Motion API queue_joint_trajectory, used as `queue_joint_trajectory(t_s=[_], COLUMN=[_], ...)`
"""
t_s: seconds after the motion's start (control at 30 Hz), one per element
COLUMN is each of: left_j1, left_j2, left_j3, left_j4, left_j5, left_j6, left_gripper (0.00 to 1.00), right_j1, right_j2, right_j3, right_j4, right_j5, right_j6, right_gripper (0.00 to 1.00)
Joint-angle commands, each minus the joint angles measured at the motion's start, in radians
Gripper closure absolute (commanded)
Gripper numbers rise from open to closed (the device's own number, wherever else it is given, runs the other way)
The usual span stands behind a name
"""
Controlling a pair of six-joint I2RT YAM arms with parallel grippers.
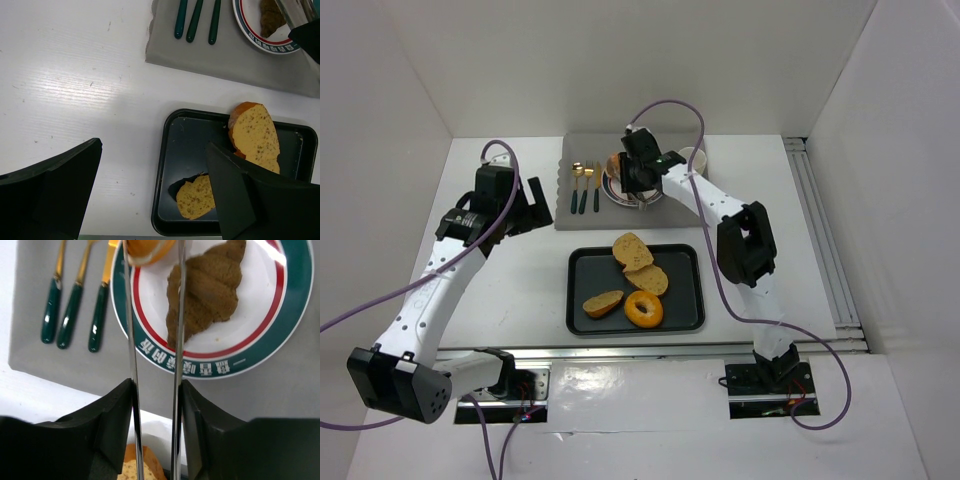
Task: Place the bread
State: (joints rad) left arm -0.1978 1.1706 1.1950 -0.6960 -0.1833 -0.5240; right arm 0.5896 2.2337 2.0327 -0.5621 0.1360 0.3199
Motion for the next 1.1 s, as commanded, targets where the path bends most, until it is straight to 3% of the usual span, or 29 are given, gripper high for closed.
queue_joint_trajectory(t_s=[0.0,0.13,0.83,0.93,1.07], left_j1=[0.006,0.006,0.006,0.006,0.006], left_j2=[-0.003,-0.003,0.006,0.006,0.006], left_j3=[-0.003,-0.003,-0.003,0.02,0.044], left_j4=[0.018,0.018,0.018,0.018,0.018], left_j5=[0.022,0.022,0.031,0.031,0.022], left_j6=[0.018,0.018,0.018,0.027,0.027], left_gripper=[0.02,0.02,0.02,0.02,0.02], right_j1=[0.007,0.007,0.027,0.027,0.013], right_j2=[-0.025,-0.046,-0.279,-0.373,-0.59], right_j3=[-0.029,-0.029,-0.026,-0.11,-0.43], right_j4=[0.027,0.027,0.024,0.024,0.05], right_j5=[0.017,0.017,0.113,0.16,0.247], right_j6=[0.008,0.008,-0.001,-0.012,-0.012], right_gripper=[0.53,0.38,0.39,0.39,0.39])
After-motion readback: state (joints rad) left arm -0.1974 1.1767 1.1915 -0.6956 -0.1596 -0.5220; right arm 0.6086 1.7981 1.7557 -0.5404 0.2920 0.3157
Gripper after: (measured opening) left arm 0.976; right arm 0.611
